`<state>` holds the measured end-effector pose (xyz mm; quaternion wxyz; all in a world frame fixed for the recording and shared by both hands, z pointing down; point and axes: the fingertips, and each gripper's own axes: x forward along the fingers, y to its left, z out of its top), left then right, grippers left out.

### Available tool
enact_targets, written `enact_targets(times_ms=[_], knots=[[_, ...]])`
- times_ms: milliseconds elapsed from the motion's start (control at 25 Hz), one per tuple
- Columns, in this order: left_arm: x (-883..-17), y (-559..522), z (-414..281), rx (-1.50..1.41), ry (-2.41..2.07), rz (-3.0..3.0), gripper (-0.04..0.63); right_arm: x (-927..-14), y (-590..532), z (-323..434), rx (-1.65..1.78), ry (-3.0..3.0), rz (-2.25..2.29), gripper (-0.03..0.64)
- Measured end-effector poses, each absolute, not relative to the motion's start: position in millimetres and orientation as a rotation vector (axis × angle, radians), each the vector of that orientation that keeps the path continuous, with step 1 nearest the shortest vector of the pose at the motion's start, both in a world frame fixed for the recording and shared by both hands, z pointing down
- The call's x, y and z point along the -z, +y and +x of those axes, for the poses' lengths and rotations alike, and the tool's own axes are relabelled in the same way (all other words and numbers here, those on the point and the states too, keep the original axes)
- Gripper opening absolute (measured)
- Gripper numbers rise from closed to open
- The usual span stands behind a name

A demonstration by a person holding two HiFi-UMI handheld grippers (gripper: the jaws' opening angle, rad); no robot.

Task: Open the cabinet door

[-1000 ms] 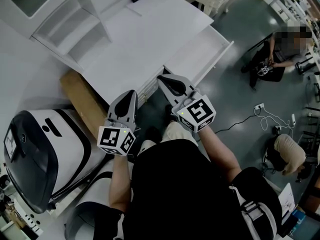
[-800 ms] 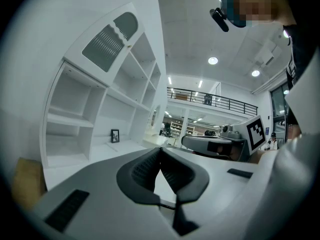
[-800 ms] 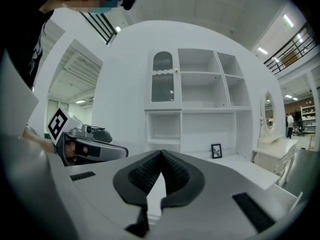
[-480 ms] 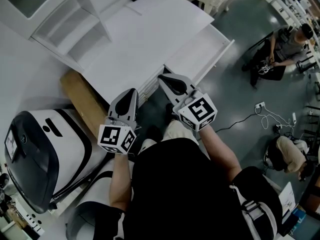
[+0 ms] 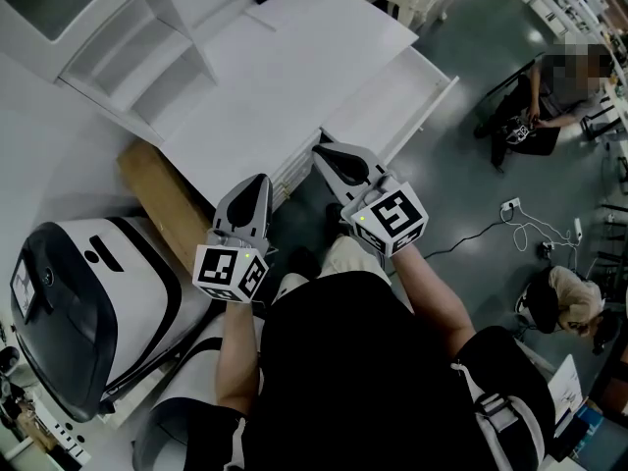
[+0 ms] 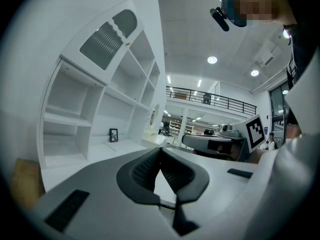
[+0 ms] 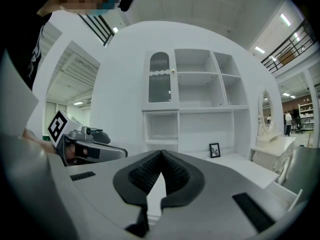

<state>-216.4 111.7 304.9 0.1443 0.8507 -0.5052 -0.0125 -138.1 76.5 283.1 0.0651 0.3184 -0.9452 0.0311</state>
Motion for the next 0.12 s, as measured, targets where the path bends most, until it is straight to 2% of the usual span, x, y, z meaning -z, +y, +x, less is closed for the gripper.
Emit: enact_targets(times_ms=[120], knots=[[-304.5,110.6,-217.0,0.035,-1.457,2.452,0.023,-282.9,75.5,-138.9,-0.088,-2.849,0.957,0.015]])
